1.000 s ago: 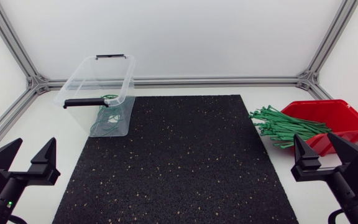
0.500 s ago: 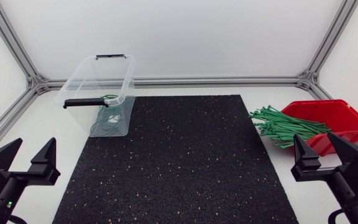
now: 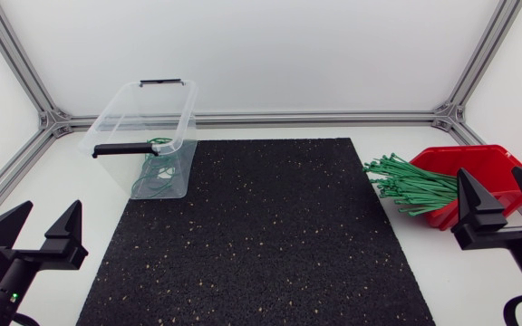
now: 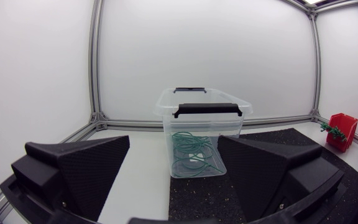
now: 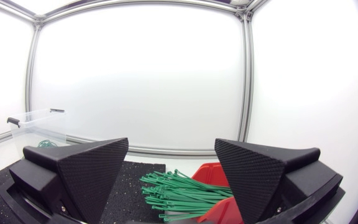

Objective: Take a green cable tie from the red box, thread the tail through the head to close it, then place it in the transparent bin on the left.

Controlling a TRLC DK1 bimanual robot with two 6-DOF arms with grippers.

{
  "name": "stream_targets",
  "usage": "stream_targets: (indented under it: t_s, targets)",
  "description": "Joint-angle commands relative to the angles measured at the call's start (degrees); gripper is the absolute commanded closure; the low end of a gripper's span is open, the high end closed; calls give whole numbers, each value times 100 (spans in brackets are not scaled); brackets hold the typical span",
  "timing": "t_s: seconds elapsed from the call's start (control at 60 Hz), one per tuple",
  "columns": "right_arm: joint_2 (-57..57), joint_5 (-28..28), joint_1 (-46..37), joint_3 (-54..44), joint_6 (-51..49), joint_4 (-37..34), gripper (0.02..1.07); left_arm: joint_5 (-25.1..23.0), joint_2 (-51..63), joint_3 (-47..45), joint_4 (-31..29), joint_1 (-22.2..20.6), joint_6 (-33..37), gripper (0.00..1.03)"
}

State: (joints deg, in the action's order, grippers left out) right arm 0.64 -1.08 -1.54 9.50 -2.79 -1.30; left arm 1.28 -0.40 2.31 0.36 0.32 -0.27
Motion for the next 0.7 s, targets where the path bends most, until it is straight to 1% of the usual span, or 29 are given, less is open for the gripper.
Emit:
stream_targets:
  t_s: [0.0, 0.2, 0.3, 0.417, 0.533, 0.633, 0.683]
  targets:
    - [226, 20, 13, 316, 6, -46, 6, -22, -30, -213, -133, 30, -148, 4]
    - [1157, 38, -4, 1010, 15, -81, 6, -22, -30, -213, -133, 30, -148, 4]
    - [1737, 64, -92, 1494, 6, -318, 6, -22, -30, -213, -133, 39, -148, 4]
    - [2467, 99, -250, 2153, -108, -793, 6, -22, -30, -213, -133, 39, -148, 4]
    - [3135, 64, -496, 2821, -750, -1232, 7, -22, -30, -213, -133, 39, -148, 4]
    - [3741, 38, -655, 3375, -1268, -1751, 8, -22, -30, -213, -133, 39, -148, 4]
    - [4058, -41, -716, 3647, -1576, -2050, 11, -22, -30, -213, -133, 39, -148, 4]
